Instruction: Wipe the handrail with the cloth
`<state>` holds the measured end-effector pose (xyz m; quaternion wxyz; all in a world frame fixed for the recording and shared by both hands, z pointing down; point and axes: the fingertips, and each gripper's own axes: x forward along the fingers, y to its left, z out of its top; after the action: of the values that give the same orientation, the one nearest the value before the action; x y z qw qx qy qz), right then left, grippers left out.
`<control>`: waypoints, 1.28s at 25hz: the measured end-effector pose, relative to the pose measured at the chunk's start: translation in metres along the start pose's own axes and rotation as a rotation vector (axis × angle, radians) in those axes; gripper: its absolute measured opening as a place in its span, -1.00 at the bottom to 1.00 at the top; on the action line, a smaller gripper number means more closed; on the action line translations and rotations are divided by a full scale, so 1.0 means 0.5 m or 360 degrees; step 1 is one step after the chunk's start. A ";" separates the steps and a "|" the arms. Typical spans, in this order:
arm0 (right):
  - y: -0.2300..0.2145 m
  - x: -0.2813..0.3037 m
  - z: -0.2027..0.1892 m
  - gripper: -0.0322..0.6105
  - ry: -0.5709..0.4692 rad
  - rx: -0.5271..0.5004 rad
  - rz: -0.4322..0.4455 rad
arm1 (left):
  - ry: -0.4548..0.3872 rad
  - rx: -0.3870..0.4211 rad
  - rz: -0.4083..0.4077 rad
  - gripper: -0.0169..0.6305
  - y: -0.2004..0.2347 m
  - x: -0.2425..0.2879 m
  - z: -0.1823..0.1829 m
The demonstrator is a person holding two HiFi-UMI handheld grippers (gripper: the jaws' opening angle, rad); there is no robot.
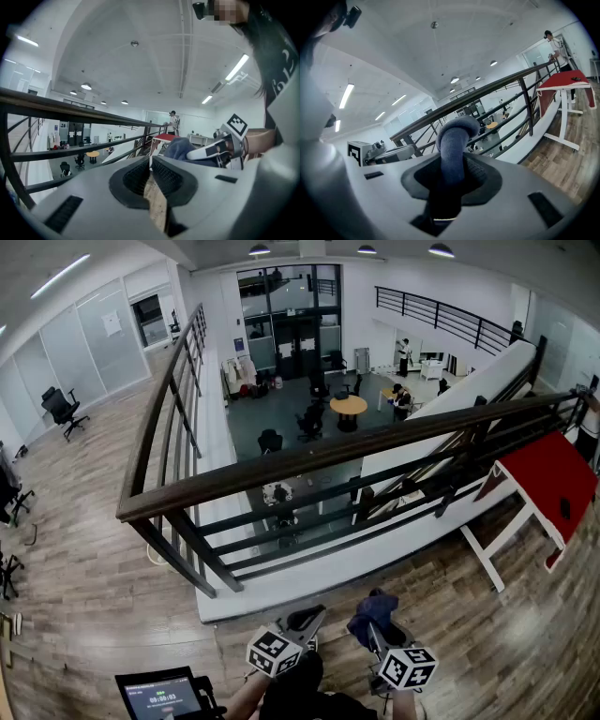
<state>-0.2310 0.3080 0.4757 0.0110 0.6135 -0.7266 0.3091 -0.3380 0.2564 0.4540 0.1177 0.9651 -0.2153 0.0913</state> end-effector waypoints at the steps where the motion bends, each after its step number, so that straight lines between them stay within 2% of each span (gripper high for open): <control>1: 0.001 0.030 0.023 -0.58 -0.0001 -0.0016 0.0012 | -0.0008 -0.0023 0.0010 -0.93 0.032 0.012 0.010; 11: 0.058 0.348 0.306 -0.58 -0.0094 -0.0212 0.0196 | 0.0008 -0.0076 0.0033 -0.93 0.312 0.122 0.087; 19: 0.219 0.563 0.508 -0.58 -0.0179 -0.0391 0.0482 | 0.0028 -0.0160 0.0055 -0.93 0.462 0.162 0.097; 27: 0.368 0.725 0.579 -0.58 -0.0127 -0.0574 0.0723 | 0.0014 -0.0228 0.0164 -0.93 0.557 0.165 0.083; 29: 0.378 0.757 0.583 -0.58 -0.0084 -0.0623 0.0745 | 0.0021 -0.0267 0.0182 -0.93 0.567 0.168 0.085; 32: 0.345 0.792 0.587 -0.58 -0.0029 -0.0636 0.0750 | 0.0003 -0.0300 0.0226 -0.93 0.574 0.193 0.090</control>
<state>-0.3772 -0.1681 0.3198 0.0529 0.4166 -0.8953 0.1485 -0.3718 -0.0459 0.4866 0.2015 0.9319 -0.2908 0.0796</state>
